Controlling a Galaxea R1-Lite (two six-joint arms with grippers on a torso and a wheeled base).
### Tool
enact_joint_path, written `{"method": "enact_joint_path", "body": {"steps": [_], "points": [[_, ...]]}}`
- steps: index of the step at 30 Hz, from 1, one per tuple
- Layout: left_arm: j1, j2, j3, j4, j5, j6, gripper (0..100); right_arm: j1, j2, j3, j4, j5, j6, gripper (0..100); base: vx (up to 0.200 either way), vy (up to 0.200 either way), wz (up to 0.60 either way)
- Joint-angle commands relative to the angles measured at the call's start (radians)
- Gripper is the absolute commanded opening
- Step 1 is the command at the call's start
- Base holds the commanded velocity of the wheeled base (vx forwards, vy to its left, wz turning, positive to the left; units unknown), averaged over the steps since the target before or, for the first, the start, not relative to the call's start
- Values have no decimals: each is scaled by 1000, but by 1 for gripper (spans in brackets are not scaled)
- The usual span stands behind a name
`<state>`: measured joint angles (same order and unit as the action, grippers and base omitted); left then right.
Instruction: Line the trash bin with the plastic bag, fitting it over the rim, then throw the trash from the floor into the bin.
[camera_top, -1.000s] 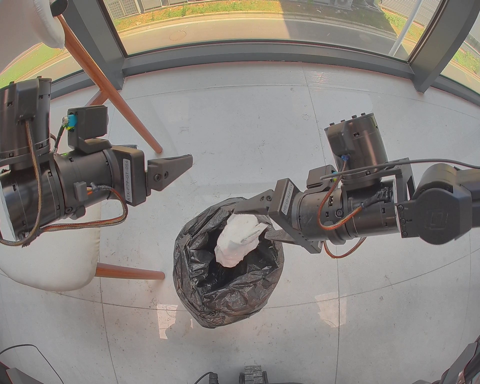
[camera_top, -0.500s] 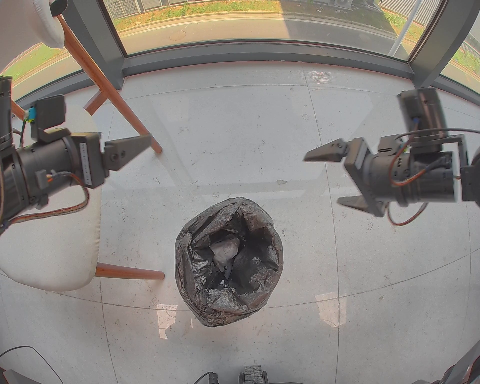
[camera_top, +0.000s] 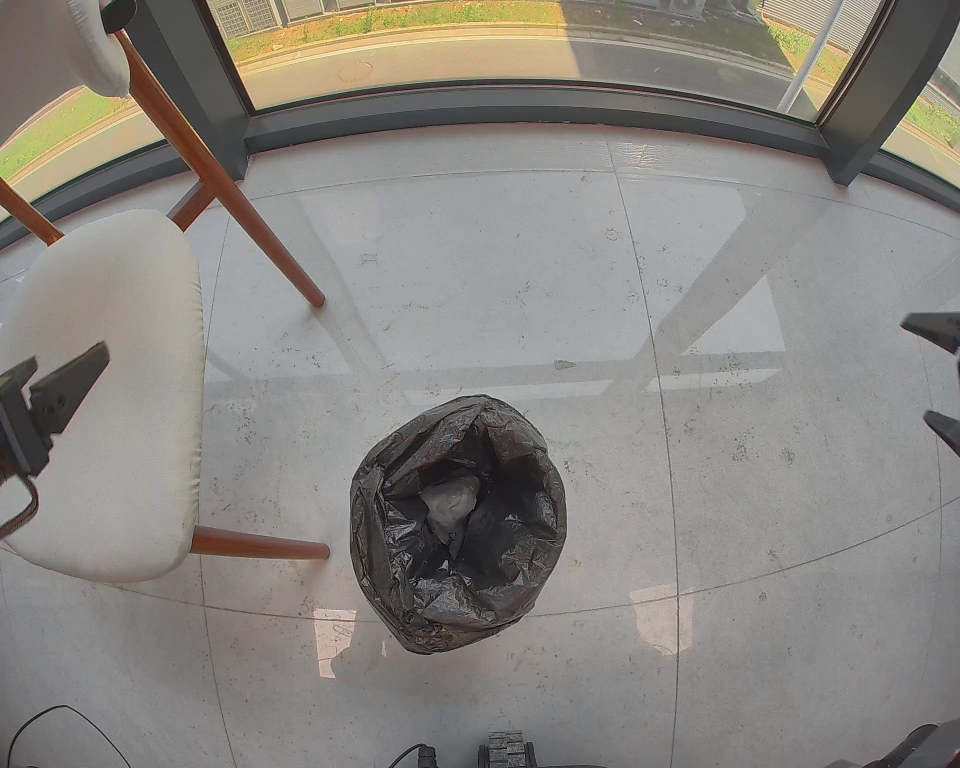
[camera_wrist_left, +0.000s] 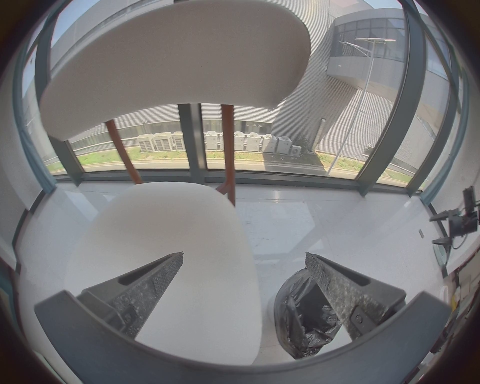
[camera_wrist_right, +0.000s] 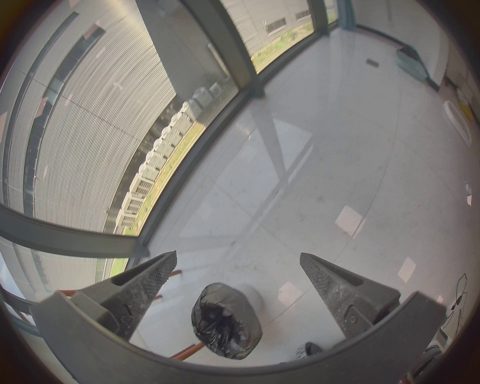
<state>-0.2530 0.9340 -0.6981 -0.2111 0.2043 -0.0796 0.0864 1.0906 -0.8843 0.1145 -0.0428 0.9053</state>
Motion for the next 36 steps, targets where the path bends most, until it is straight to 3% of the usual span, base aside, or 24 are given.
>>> {"method": "enact_joint_path", "body": {"steps": [1, 4, 7, 10, 13, 15, 19, 22, 24, 31, 36], "points": [[41, -284, 258, -80, 99, -43, 100, -188, -443, 318, -93, 0, -114, 100, 0, 0, 0], [46, -322, 325, -105, 138, -106, 100, -188, -538, 412, -118, -8, -233, 100, 0, 0, 0], [124, -419, 413, -106, 144, -155, 100, -172, -721, 576, -160, 3, -471, 100, 0, 0, 0], [150, -518, 491, -87, 142, -166, 100, -135, -868, 703, -173, 4, -651, 100, 0, 0, 0], [150, -618, 542, -21, 135, -166, 100, -74, -1003, 808, -164, -3, -763, 100, 0, 0, 0], [152, -705, 548, 81, 104, -164, 100, -77, -1078, 883, -164, -8, -833, 100, 0, 0, 0], [156, -856, 551, 272, 11, -138, 100, -85, -1091, 884, -133, -5, -855, 100, 0, 0, 0], [156, -856, 560, 286, -2, -129, 100, -85, -1091, 884, -118, 4, -876, 100, 0, 0, 0], [156, -854, 583, 289, -57, -103, 100, -85, -1091, 884, -116, 29, -907, 100, 0, 0, 0], [155, -851, 690, 231, -263, 139, 100, -86, -1091, 884, -116, 21, -872, 100, 0, 0, 0], [156, -851, 690, 229, -249, 103, 100, -86, -1091, 884, -114, 20, -870, 100, 0, 0, 0]]}}
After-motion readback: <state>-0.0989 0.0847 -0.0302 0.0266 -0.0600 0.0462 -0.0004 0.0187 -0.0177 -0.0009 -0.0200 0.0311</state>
